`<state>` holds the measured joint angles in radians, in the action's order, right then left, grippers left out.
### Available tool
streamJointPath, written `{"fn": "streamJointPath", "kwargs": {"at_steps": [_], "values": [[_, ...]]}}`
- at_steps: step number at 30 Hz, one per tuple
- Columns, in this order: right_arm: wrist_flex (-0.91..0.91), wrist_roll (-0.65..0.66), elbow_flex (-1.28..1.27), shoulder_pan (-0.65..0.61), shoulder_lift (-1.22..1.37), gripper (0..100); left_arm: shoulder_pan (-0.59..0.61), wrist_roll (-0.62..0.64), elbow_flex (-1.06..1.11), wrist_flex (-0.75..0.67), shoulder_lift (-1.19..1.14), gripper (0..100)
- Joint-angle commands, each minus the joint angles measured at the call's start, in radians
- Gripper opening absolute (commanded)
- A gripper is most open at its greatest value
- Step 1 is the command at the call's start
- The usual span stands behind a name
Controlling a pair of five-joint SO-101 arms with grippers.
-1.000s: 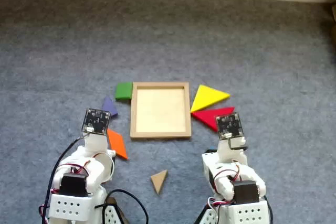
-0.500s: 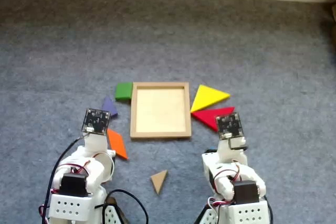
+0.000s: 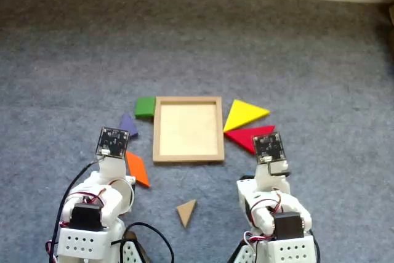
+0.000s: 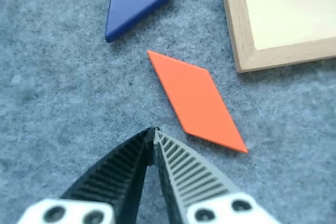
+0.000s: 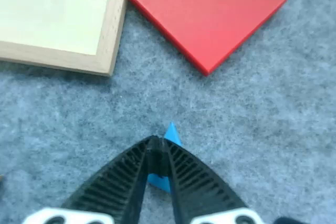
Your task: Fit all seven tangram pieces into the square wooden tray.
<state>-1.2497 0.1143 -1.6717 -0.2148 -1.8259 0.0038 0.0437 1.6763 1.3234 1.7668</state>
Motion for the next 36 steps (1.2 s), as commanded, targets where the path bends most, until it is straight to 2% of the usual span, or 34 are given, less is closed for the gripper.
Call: {"fn": "streamJointPath", "kwargs": {"at_steps": [1, 25, 28, 33, 36], "values": [[-0.001, 0.009, -0.11, 0.013, -0.008, 0.5, -0.016, -0.006, 0.019, 0.003, 0.05, 0], [-0.002, 0.011, -0.11, 0.016, -0.008, 0.5, -0.016, -0.006, 0.019, 0.003, 0.05, 0], [0.001, 0.012, -0.073, 0.084, -0.01, 0.5, -0.016, -0.006, 0.019, 0.003, 0.05, 0], [0.002, 0.017, 0.151, 0.252, -0.01, 0.5, -0.016, -0.006, 0.019, 0.003, 0.05, 0], [0.002, 0.144, 0.294, 0.302, -0.008, 0.5, -0.016, -0.006, 0.019, 0.003, 0.05, 0]]}}
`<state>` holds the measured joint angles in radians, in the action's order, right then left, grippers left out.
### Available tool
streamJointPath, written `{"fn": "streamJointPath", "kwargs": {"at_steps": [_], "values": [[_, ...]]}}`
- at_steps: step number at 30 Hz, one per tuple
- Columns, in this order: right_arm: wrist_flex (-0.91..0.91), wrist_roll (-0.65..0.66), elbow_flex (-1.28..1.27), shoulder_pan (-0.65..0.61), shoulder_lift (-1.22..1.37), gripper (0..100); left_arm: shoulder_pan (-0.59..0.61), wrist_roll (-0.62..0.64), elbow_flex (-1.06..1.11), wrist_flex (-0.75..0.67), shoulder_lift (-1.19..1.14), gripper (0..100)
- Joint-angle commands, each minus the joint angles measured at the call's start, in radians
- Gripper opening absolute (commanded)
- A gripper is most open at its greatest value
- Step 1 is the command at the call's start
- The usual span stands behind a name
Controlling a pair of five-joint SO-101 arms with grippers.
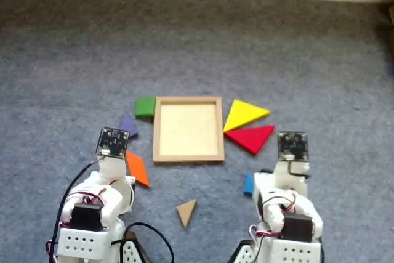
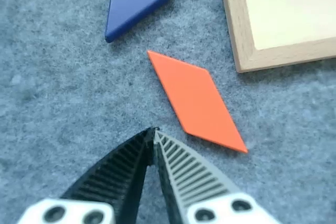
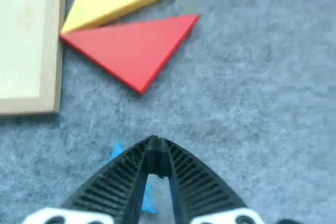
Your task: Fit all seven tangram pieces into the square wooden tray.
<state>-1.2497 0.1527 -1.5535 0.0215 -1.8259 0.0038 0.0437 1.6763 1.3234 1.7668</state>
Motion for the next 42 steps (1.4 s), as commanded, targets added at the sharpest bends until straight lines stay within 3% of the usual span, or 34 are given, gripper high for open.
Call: {"fn": "streamJointPath", "kwargs": {"at_steps": [1, 7, 12, 18, 22, 26, 33, 42], "values": [[-0.002, 0.15, 0.225, 0.082, -0.004, 0.5, -0.016, -0.006, 0.019, 0.003, 0.05, 0], [-0.007, 0.112, 0.472, 0.094, 0.053, 0.5, -0.016, -0.006, 0.019, 0.003, 0.05, 0], [-0.007, 0.117, 0.631, 0.091, 0.355, 0.5, -0.016, -0.006, 0.019, 0.003, 0.05, 0], [-0.008, 0.196, 0.769, -0.044, 0.687, 1.4, -0.016, -0.006, 0.019, 0.003, 0.05, 0], [-0.001, 0.301, 0.782, -0.122, 0.82, 15.0, -0.016, -0.006, 0.019, 0.003, 0.05, 0], [0.001, 0.315, 0.783, -0.197, 0.943, 27.2, -0.016, -0.006, 0.019, 0.003, 0.05, 0], [0.002, 0.459, 0.82, -0.335, 1.191, 28.9, -0.016, -0.006, 0.019, 0.003, 0.05, 0], [0.001, 0.523, 1.086, -0.341, 1.58, 39.1, -0.016, -0.006, 0.019, 0.003, 0.05, 0]]}}
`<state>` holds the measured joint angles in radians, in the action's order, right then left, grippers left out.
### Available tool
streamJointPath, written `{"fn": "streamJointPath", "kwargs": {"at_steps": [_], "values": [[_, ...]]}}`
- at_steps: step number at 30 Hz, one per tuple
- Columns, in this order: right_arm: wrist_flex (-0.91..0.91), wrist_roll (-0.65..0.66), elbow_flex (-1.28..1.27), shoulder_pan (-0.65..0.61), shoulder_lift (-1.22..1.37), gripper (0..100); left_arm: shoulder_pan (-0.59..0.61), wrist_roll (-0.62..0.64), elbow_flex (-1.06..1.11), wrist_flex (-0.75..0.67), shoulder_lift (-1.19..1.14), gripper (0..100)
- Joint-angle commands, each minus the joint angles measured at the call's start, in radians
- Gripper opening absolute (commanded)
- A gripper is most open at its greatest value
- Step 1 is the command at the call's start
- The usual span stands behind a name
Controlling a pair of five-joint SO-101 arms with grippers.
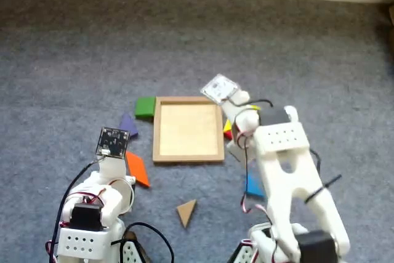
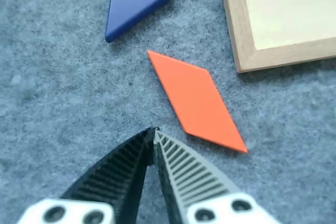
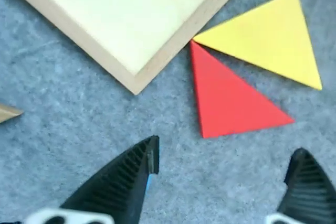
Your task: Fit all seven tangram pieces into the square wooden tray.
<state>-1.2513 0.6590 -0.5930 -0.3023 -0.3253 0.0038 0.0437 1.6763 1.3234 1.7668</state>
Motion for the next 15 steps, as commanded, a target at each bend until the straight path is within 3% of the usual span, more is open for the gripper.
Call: {"fn": "streamJointPath", "kwargs": {"at_steps": [1, 10, 15], "values": [[0.002, 0.017, 0.157, -0.018, 0.125, 39.1, -0.016, -0.006, 0.019, 0.003, 0.05, 0], [0.002, 0.025, 0.372, -0.015, 0.503, 39.0, -0.016, -0.006, 0.019, 0.003, 0.05, 0], [0.001, 0.147, 0.421, 0.038, 0.631, 38.9, -0.016, -0.006, 0.019, 0.003, 0.05, 0]]}}
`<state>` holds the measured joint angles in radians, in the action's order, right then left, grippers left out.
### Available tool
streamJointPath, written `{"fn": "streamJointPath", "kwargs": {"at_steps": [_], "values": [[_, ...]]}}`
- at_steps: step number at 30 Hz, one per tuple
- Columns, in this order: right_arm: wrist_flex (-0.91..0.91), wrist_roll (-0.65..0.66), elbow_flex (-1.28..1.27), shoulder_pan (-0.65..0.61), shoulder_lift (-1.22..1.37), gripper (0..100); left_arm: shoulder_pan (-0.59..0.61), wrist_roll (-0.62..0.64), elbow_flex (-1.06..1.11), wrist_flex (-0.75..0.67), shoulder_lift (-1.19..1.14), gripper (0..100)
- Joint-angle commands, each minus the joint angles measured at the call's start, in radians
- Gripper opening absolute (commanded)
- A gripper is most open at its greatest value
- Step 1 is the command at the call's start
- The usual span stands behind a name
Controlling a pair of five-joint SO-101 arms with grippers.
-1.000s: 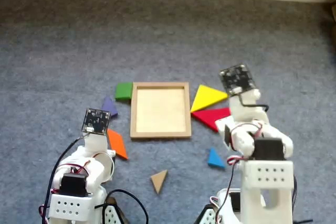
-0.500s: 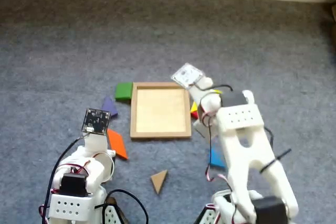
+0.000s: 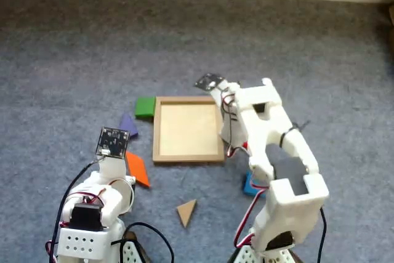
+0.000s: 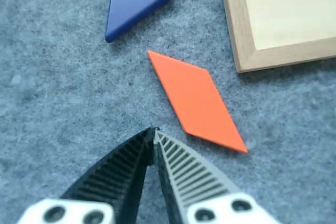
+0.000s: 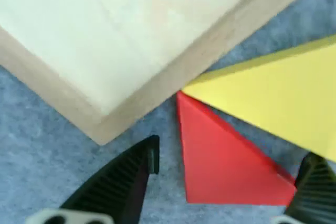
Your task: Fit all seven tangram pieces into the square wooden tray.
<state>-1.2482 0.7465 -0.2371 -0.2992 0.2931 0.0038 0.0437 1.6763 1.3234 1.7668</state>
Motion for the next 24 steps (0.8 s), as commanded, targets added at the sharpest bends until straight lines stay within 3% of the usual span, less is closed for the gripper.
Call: {"fn": "streamJointPath", "kwargs": {"at_steps": [1, 4, 11, 17, 24], "values": [[-0.002, 0.066, 0.067, 0.05, 0.03, 38.9, -0.016, -0.006, 0.019, 0.003, 0.05, 0], [-0.002, 0.071, 0.067, 0.088, 0.062, 35.6, -0.016, -0.006, 0.019, 0.003, 0.05, 0], [-0.001, 0.071, 0.067, 0.173, 0.074, 10.8, -0.016, -0.006, 0.019, 0.003, 0.05, 0], [-0.005, 0.04, 0.068, 0.234, 0.071, 9.9, -0.016, -0.006, 0.019, 0.003, 0.05, 0], [0.001, -0.226, 0.139, 0.311, 0.074, 9.9, -0.016, -0.006, 0.019, 0.003, 0.05, 0]]}}
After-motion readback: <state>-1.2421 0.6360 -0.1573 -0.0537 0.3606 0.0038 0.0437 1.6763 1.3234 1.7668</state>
